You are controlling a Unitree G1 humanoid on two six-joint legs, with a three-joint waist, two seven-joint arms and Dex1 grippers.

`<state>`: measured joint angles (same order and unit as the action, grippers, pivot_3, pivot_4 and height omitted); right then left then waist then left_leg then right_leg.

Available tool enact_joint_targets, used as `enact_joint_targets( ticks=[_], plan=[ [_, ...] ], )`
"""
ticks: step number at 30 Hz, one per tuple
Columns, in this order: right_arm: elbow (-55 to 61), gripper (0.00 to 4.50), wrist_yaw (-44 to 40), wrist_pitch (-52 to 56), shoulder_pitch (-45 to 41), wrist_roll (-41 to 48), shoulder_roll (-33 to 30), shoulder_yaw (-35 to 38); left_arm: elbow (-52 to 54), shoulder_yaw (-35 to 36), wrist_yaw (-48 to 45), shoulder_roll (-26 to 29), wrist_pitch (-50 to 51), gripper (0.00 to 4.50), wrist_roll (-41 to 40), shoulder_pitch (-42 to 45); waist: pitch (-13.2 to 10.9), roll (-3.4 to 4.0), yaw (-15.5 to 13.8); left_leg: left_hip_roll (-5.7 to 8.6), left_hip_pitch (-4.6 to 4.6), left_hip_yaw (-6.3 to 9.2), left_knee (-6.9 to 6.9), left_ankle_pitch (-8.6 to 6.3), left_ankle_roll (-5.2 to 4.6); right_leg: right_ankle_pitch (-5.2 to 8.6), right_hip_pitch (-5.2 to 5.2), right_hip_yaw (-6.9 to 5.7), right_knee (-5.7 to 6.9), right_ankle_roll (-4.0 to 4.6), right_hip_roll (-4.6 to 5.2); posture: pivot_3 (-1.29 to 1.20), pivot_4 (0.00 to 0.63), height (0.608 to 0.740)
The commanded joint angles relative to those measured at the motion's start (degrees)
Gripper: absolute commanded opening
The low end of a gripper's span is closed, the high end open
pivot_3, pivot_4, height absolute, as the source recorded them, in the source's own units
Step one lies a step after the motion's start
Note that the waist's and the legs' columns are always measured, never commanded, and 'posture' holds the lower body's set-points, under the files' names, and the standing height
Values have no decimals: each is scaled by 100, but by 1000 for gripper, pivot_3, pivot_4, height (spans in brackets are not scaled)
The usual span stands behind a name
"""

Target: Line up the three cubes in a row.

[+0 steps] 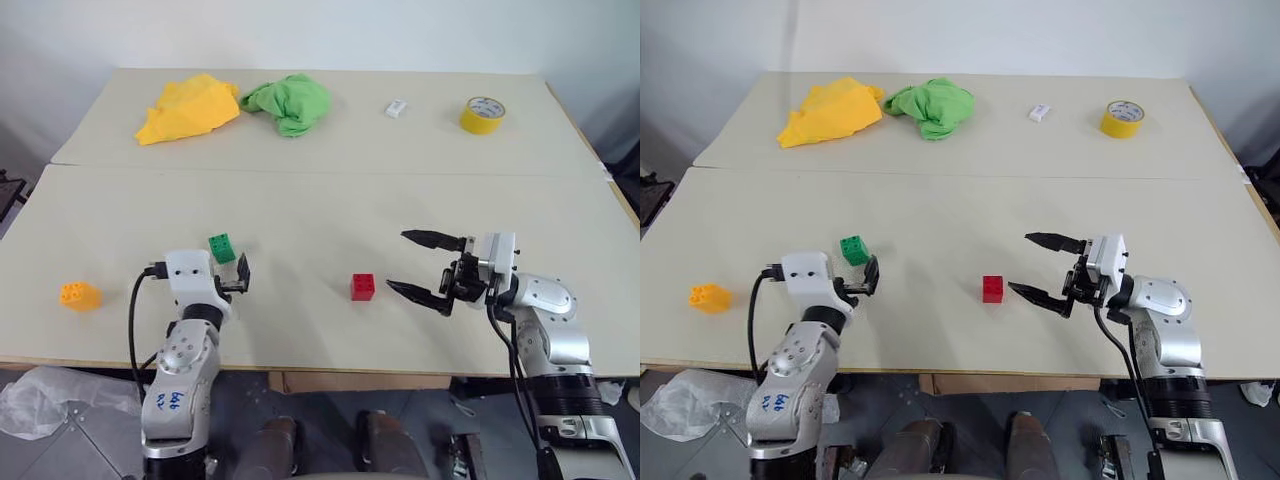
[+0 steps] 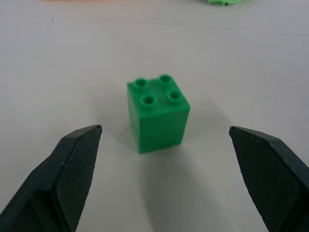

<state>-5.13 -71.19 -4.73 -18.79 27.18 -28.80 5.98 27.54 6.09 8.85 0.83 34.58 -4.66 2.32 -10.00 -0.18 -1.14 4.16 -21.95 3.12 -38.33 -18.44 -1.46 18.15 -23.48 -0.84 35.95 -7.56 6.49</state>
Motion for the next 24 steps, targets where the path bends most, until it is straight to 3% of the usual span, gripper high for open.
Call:
enact_joint_targets(
  ticks=[1, 4, 10, 14, 19, 22, 24],
  plan=[
    [264, 4491, 66, 59, 57, 82, -119, 51, -594, -11, 88, -48, -261, 4500, 122, 485, 0, 0, -39, 0, 0, 0, -3, 1, 1, 0, 0, -2, 1, 0, -1, 0, 150, 740],
    [323, 4491, 163, 96, 123, 29, -155, 40, -1064, -25, 108, -61, -555, 4500, 193, 930, 0, 0, -63, 2, -5, 3, -22, 3, 3, 0, 3, -9, 4, -1, -3, 0, 150, 740],
    [505, 4491, 221, 225, 338, 64, -191, -7, -1225, -116, -48, 42, -769, 4500, 257, 916, 0, 0, -29, 3, -7, 3, -19, 2, 0, -2, 1, -7, 4, -3, 1, 0, 150, 740],
    [618, 4500, 278, 246, 461, 57, -164, -39, -1252, -146, -16, -29, -838, 3669, 288, 900, 0, 0, -35, 1, -7, 3, -29, 3, 2, -2, 1, -7, 7, -3, 0, 0, 150, 740],
    [605, 4500, 343, 186, 551, 25, -135, -69, -1156, -83, -248, 102, -1153, 2169, 223, 804, 0, 0, -37, 2, -7, 3, -30, 2, 2, -2, 2, -6, 8, -3, 0, 0, 150, 740],
    [618, 4500, 374, 156, 621, 8, -150, -64, -1158, -64, -795, 407, -1544, 2169, 59, 712, 0, 0, -36, 1, -8, 3, -30, 2, 2, -2, 2, -6, 7, -3, 2, 0, 150, 740],
    [719, 4500, 438, 204, 744, 33, -189, -4, -1291, -71, -1962, 1071, -1948, 2169, -288, 544, 0, 0, -29, 2, -8, 3, -30, 2, 2, -2, 2, -6, 7, -3, 3, 0, 150, 740]
  ],
)
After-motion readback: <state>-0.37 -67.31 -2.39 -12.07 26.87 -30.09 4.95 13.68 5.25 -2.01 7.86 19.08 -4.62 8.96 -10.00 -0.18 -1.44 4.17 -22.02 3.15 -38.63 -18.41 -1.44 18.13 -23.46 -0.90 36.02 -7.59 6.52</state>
